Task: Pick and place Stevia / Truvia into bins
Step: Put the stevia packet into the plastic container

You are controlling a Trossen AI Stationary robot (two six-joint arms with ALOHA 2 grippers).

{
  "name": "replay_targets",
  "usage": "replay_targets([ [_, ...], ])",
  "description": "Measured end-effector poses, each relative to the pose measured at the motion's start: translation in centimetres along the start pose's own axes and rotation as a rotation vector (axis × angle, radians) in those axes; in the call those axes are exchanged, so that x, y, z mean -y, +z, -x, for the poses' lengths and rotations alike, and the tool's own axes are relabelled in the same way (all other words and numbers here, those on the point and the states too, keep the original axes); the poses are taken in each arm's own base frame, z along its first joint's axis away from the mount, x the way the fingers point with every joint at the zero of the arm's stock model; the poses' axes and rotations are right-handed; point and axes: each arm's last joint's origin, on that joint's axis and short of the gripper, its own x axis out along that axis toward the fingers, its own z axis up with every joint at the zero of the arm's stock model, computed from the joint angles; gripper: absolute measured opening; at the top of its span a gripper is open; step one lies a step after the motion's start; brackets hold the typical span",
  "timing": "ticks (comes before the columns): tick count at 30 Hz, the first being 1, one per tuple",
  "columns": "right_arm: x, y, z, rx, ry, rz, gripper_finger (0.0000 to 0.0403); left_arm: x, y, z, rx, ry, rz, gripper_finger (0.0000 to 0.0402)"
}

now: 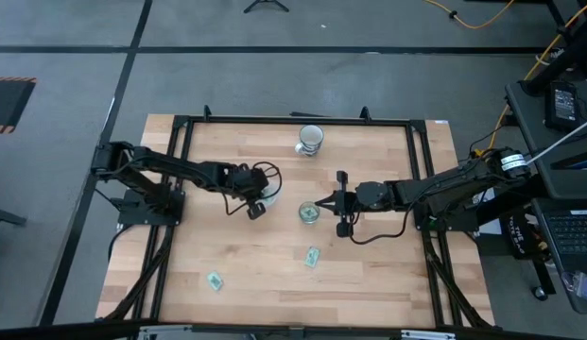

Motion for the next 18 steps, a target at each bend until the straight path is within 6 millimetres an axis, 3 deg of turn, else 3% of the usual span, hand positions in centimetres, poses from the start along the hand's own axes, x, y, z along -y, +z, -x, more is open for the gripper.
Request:
replay_targets([
  [6,0.0,-0.01,0.0,-0.001,0.0,-0.001,0.0014,-0.03,-0.01,0.01,0.002,0.009,-0.004,0.0022],
  [18,0.0,-0.01,0.0,-0.001,0.001,-0.001,0.0014,0.0,0.06,0.39,0.015,0.0,-0.035,0.0114],
])
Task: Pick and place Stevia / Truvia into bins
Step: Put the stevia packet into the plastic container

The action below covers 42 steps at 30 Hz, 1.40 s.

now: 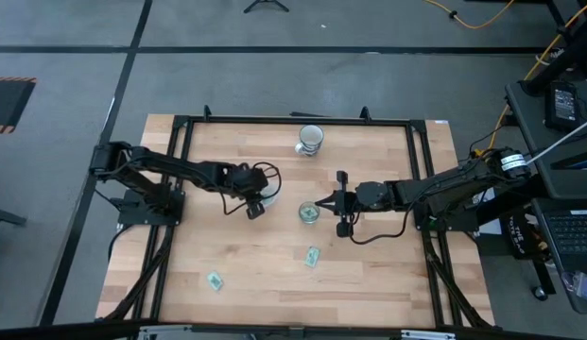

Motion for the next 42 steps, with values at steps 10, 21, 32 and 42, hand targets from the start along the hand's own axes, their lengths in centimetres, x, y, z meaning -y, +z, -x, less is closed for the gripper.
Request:
replay_targets([
  [10,0.0,0.0,0.0,0.0,0.0,-0.001,0.0014,1.4,0.1,4.6,0.034,-0.162,-0.088,0.012],
  [21,-0.1,-0.1,0.0,-0.009,0.005,-0.037,0.0014,5.7,-4.3,10.7,0.007,-0.339,-0.318,0.001],
  [32,-0.1,-0.3,0.0,-0.017,0.02,-0.078,0.0014,10.1,-8.9,12.9,-0.016,-0.394,-0.335,0.0002],
  [42,-0.2,-0.8,0.0,-0.071,0.024,-0.168,0.0014,13.5,-12.1,11.5,-0.231,-0.376,-0.289,0.0002],
])
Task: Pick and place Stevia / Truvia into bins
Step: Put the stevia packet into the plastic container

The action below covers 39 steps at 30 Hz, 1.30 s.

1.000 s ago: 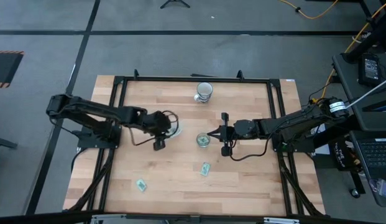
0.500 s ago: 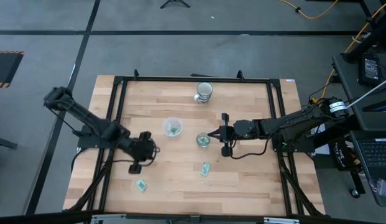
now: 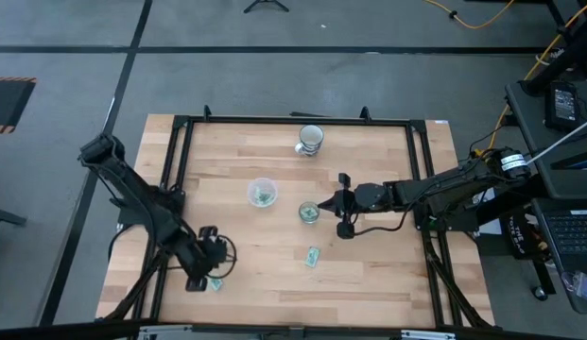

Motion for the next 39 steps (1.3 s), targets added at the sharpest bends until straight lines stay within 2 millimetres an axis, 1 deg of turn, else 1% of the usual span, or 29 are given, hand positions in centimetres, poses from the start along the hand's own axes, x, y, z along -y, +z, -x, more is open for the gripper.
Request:
replay_targets([
  [4,0.0,0.2,0.0,0.022,0.0,-0.005,0.0014,2.1,0.3,-0.7,-0.073,0.029,-0.003,0.0002],
  [9,0.0,0.2,0.0,0.023,0.0,-0.008,0.0014,5.8,1.4,-1.4,-0.101,0.049,-0.04,0.0002],
  [11,0.0,0.2,0.0,0.022,0.0,-0.008,0.0014,7.1,1.8,-1.7,-0.111,0.064,-0.023,0.0002],
  [14,0.0,0.2,0.0,0.023,0.0,-0.008,0.0014,8.6,2.3,-2.2,-0.135,0.103,0.028,0.0003],
  [17,0.0,0.2,0.0,0.023,0.0,-0.008,0.0014,9.6,2.5,-2.6,-0.165,0.147,0.057,0.0003],
  [19,0.0,0.2,0.0,0.022,0.001,-0.009,0.0014,9.9,2.6,-2.8,-0.175,0.165,0.075,0.0003],
  [22,0.0,0.2,0.0,0.021,0.001,-0.01,0.0014,10.0,2.6,-3.3,-0.175,0.186,0.155,0.0003],
  [28,0.0,0.1,0.0,0.016,0.001,-0.01,0.0014,9.9,2.6,-3.4,-0.167,0.208,0.291,0.0014],
  [33,0.0,0.1,0.0,0.014,0.002,-0.026,0.0014,10.1,2.3,-3.3,-0.147,0.216,0.293,0.0041],
  [39,0.0,0.1,0.0,0.007,0.003,-0.033,0.0014,10.3,2.0,-3.2,-0.064,0.258,0.261,0.0085],
])
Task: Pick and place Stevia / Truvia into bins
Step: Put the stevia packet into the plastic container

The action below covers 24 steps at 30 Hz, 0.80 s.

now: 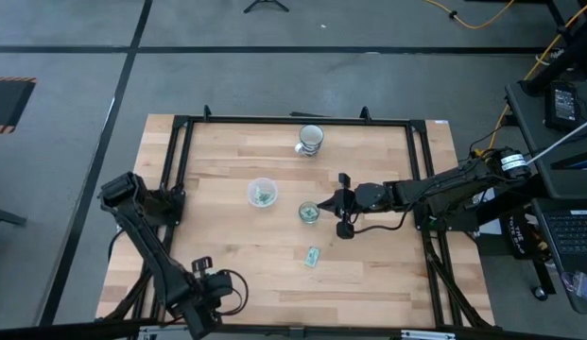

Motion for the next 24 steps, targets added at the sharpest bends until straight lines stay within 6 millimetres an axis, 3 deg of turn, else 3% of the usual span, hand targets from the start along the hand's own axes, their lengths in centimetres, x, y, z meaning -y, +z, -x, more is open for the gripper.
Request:
replay_targets([
  [11,0.0,-0.3,-0.2,-0.019,-0.001,0.007,0.0014,0.1,-0.5,0.2,0.079,0.03,-0.023,0.0168],
  [19,-0.5,-1.4,-1.7,-0.059,0.033,0.041,0.0014,-0.1,-0.6,0.1,0.036,0.033,0.059,0.0177],
  [24,-1.1,-0.9,-1.8,0.017,0.055,0.092,0.0014,-0.2,-0.6,0.1,0.041,0.041,0.076,0.0177],
])
